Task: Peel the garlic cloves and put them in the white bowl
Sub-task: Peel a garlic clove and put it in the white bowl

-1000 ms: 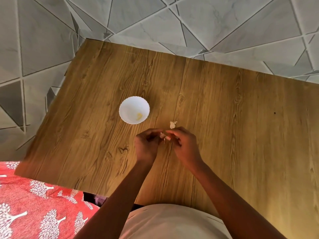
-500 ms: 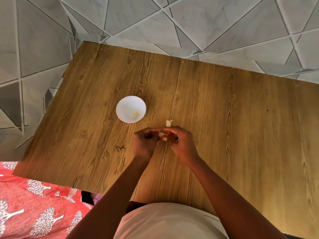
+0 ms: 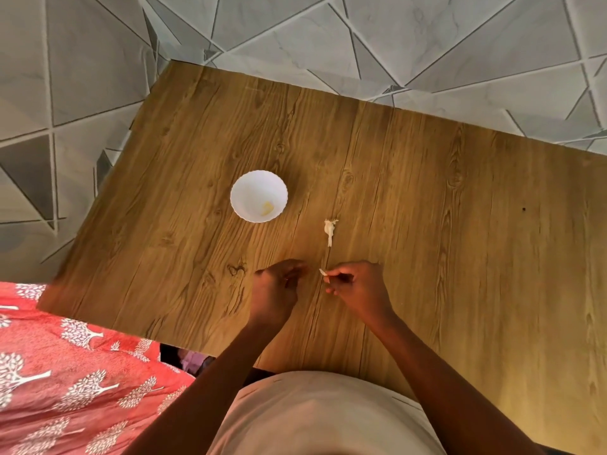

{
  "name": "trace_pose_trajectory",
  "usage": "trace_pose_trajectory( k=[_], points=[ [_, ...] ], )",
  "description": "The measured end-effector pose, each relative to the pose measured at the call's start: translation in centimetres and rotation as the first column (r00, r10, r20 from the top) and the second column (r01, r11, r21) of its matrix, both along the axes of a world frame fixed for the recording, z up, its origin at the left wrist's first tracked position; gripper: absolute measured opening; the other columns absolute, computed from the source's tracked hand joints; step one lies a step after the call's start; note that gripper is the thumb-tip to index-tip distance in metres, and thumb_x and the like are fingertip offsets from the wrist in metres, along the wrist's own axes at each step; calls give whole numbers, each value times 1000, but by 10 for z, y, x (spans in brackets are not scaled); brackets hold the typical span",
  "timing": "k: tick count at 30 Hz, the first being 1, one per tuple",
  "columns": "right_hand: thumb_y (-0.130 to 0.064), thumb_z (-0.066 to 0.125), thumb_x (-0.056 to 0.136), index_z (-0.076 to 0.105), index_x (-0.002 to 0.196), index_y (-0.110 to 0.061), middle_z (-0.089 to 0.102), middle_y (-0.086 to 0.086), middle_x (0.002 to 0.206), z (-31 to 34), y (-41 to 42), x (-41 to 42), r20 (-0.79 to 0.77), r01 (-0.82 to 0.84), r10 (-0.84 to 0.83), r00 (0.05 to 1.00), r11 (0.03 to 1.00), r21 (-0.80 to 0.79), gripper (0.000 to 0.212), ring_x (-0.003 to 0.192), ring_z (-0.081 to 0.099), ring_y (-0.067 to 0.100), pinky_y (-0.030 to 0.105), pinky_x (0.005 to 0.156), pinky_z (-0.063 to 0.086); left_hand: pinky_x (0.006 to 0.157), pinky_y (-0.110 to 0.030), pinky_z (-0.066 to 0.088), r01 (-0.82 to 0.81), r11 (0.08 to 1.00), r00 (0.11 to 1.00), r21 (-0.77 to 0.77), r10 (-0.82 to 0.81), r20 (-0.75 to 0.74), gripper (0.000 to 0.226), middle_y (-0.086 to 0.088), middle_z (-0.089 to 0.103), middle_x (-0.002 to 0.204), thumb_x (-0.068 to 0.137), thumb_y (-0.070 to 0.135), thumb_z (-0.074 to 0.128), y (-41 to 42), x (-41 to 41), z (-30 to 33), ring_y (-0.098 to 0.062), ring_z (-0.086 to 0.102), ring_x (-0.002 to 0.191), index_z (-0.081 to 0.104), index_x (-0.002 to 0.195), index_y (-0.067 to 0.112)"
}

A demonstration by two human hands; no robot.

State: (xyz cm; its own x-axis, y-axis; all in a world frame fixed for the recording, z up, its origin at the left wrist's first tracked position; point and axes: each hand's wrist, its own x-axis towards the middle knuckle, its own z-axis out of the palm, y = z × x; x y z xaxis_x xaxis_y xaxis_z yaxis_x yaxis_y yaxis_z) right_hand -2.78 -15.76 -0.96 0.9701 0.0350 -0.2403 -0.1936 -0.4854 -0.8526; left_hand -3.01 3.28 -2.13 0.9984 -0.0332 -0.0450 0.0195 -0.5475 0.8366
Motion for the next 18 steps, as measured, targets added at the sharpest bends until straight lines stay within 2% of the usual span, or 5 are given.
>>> trace_pose_trajectory(
  k=[4,6,9,14,18],
  points=[
    [-8,76,87,79,95,-10,76,0,78,7,6,-5,-88,-25,28,996,999,37,9,63,73,11,28,66,61,76,-7,47,110,993,988,53,-115,102,41,4,76,109,81,-10,75,1,-5,4,-2,70,92,77,114,14],
    [-8,76,88,79,96,-12,76,-1,78,10,8,-6,-118,-18,23,993,999,42,10,62,72,10,24,64,59,77,-13,52,158,984,972,79,-170,163,33,3,77,104,80,-9,77,0,-6,6,-5,69,91,80,105,13],
    [-9,75,89,78,97,-13,76,-2,77,16,9,-8,-121,0,8,993,998,60,9,62,72,10,23,63,59,78,-23,56,118,989,972,91,-133,191,32,1,77,95,77,-11,77,0,-7,3,-10,69,89,81,98,12],
    [-10,78,87,79,92,-16,74,-1,71,20,12,-11,-117,5,2,993,998,61,8,62,71,12,26,62,59,78,-6,48,69,997,984,35,-74,163,30,2,78,97,80,-9,77,-3,-13,-1,0,67,86,80,101,12],
    [-10,74,91,76,86,-17,73,-3,74,17,11,-13,-121,14,-17,992,1000,-26,9,63,69,8,19,59,54,78,-30,58,53,996,973,74,-68,221,27,-3,77,99,83,-6,70,0,-19,-7,-15,70,91,79,102,10]
  ],
)
